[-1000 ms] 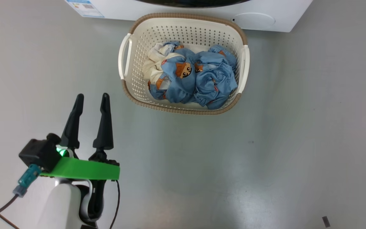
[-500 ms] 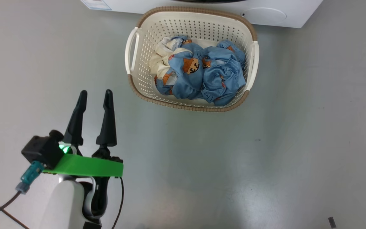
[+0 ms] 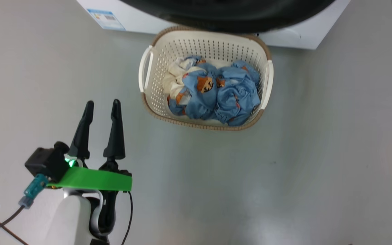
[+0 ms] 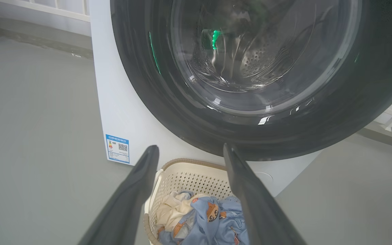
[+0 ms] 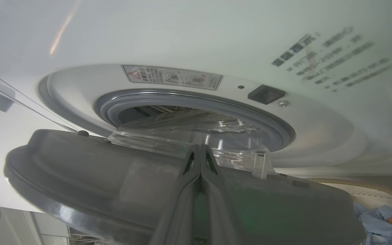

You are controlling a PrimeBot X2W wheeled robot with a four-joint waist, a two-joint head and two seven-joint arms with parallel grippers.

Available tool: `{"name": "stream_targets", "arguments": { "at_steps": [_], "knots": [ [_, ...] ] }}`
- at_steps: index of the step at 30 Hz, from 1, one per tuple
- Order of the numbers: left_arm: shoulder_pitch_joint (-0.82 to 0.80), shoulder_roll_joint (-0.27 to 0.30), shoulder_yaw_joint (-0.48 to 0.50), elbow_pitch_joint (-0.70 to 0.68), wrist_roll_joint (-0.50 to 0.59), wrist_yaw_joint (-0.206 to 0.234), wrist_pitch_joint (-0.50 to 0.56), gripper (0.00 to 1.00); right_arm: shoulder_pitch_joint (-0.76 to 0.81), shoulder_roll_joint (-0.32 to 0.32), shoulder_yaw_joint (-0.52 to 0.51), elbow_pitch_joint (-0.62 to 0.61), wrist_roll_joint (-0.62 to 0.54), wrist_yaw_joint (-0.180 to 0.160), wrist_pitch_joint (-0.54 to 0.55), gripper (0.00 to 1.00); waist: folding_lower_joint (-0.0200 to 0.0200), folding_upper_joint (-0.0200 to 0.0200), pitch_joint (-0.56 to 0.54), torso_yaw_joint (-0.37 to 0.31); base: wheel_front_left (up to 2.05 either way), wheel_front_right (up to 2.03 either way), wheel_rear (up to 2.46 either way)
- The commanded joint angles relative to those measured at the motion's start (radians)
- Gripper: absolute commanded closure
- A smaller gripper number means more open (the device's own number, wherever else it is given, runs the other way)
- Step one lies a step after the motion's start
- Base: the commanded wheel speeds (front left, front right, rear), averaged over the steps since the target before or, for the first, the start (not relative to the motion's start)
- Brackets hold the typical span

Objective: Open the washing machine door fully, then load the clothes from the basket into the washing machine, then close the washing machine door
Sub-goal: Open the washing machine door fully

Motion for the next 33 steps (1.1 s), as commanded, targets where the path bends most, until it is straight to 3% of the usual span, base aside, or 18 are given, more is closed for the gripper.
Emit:
{"name": "stream_targets", "arguments": {
  "at_steps": [1, 18, 33],
  "knots": [
    [0.024, 0.021, 0.037, -0.012, 0.005, -0.002, -0.006, 0.00, 0.039, 0.042, 0.011, -0.037, 0.007, 0.006, 0.020, 1.00, 0.0000, 0.0000, -0.031, 0.000, 0.00, 0.00, 0.00],
    [0.149, 0.057, 0.061, 0.031, 0.029, -0.002, -0.006, 0.00, 0.306, 0.077, 0.013, -0.099, 0.061, 0.006, 0.078, 1.00, 0.0000, 0.0000, -0.238, 0.019, 0.00, 0.00, 0.00],
    [0.234, 0.072, 0.084, 0.050, 0.062, -0.002, -0.006, 0.00, 0.554, 0.105, 0.006, -0.158, 0.099, 0.006, 0.113, 1.00, 0.0000, 0.0000, -0.382, 0.099, 0.00, 0.00, 0.00]
  ]
}}
